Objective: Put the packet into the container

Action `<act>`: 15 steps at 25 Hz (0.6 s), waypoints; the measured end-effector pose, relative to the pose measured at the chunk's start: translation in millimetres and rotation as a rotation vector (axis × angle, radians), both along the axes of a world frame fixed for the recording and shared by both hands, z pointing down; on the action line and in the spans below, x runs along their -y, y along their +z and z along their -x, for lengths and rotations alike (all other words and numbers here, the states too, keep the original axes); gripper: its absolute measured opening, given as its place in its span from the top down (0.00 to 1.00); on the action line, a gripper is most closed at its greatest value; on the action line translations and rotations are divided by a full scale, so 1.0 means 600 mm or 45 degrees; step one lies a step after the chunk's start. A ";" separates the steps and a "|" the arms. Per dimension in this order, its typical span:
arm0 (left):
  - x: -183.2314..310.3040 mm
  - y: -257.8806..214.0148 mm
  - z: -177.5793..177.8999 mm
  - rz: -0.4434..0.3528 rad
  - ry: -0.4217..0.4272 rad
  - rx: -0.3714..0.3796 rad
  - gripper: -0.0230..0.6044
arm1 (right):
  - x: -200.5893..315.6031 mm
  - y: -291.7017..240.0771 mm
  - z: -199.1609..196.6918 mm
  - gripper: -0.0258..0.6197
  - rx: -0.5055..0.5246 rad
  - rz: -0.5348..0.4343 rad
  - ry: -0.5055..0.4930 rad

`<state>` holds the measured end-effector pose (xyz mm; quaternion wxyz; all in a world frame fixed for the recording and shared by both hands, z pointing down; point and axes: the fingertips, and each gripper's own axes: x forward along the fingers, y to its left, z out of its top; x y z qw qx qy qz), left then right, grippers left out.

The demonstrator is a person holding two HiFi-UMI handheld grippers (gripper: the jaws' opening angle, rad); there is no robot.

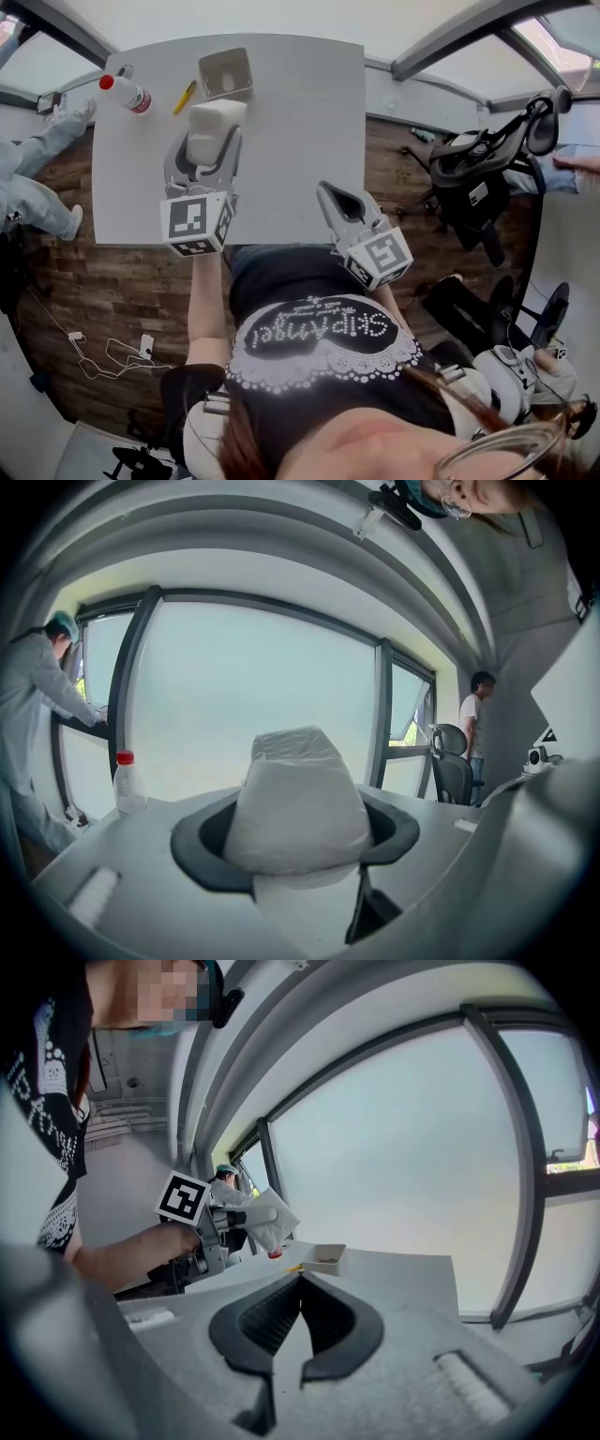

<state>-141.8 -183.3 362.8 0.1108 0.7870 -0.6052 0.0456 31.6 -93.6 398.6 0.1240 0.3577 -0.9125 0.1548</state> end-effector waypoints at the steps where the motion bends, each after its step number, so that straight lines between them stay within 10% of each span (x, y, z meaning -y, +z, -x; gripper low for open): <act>1: 0.003 0.002 0.001 0.005 -0.005 -0.002 0.51 | 0.001 0.001 -0.002 0.97 0.002 0.002 0.004; 15: 0.029 0.044 0.028 0.068 -0.042 0.016 0.51 | 0.014 0.010 0.007 0.97 0.014 0.019 0.020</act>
